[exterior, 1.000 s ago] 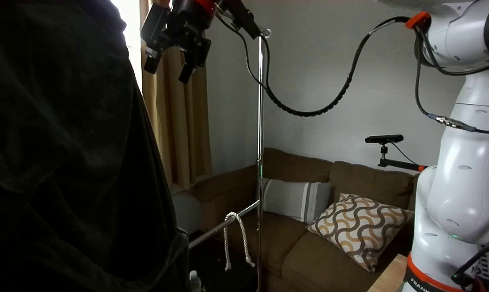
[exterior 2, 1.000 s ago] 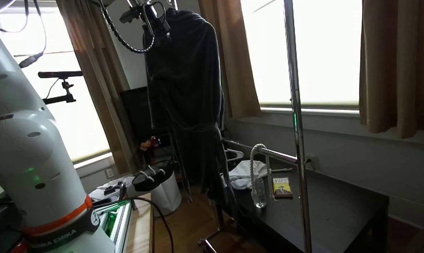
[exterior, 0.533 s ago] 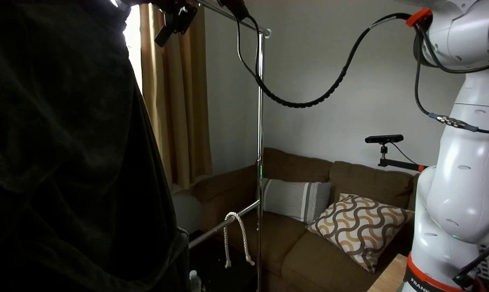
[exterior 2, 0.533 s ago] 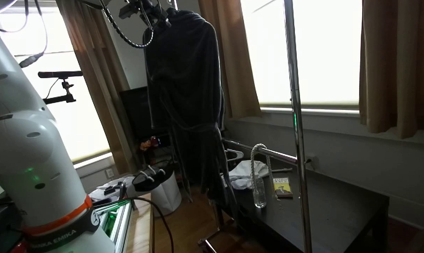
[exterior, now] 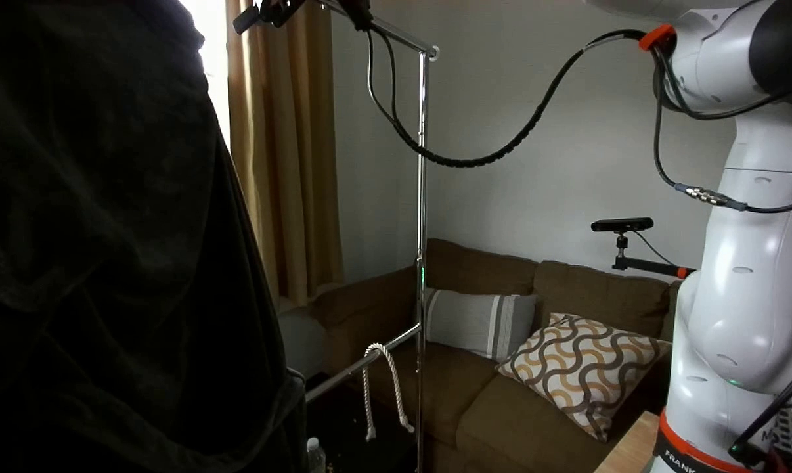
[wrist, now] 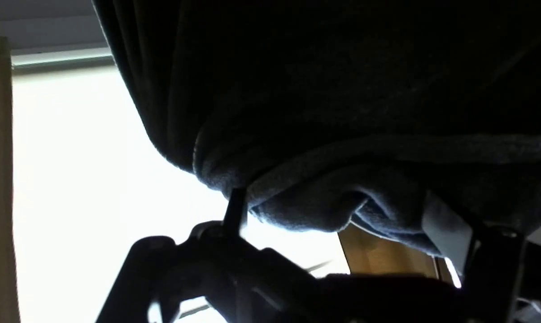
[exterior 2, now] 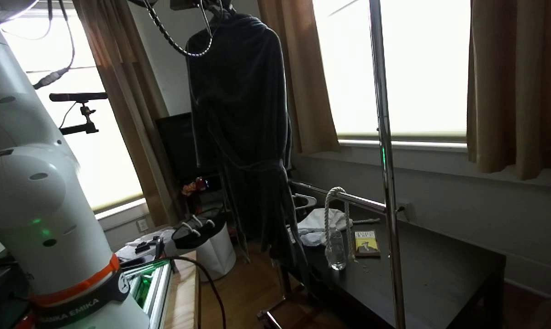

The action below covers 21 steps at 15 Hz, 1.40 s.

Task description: Move the robe from the left to the right side of the rail

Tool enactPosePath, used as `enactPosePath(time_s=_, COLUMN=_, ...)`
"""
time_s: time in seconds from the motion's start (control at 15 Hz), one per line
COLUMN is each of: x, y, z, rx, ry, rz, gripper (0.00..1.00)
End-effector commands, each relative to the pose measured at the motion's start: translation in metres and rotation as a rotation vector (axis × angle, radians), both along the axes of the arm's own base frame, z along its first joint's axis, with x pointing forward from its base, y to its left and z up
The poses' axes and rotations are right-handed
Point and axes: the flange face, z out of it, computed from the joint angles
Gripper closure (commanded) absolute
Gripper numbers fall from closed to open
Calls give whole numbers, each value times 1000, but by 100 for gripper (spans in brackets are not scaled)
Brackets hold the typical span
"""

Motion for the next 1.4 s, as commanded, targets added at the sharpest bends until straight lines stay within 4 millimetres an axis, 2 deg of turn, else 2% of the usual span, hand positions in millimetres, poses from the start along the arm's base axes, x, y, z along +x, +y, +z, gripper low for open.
enactPosePath(time_s=0.0, x=5, y=1, z=0, rx=5, ry=1, rz=-1, gripper=0)
enactPosePath(time_s=0.33, x=12, y=4, z=-4, rx=68, ry=18, rz=-40, gripper=0)
enactPosePath(time_s=0.47, x=-1, y=17, z=-5, rx=95, ry=96, rz=-7, gripper=0)
enactPosePath(time_s=0.67, x=-32, y=33, z=-3, rx=100, ry=148, rz=61, gripper=0)
enactPosePath(time_s=0.87, x=-49, y=46, z=-2, rx=110, ry=150, rz=111, gripper=0)
enactPosePath(time_s=1.0, x=-50, y=55, z=-1, rx=121, ry=131, rz=147, gripper=0)
enactPosePath(time_s=1.33, x=-23, y=78, z=-13, rx=186, ry=121, rz=204, gripper=0)
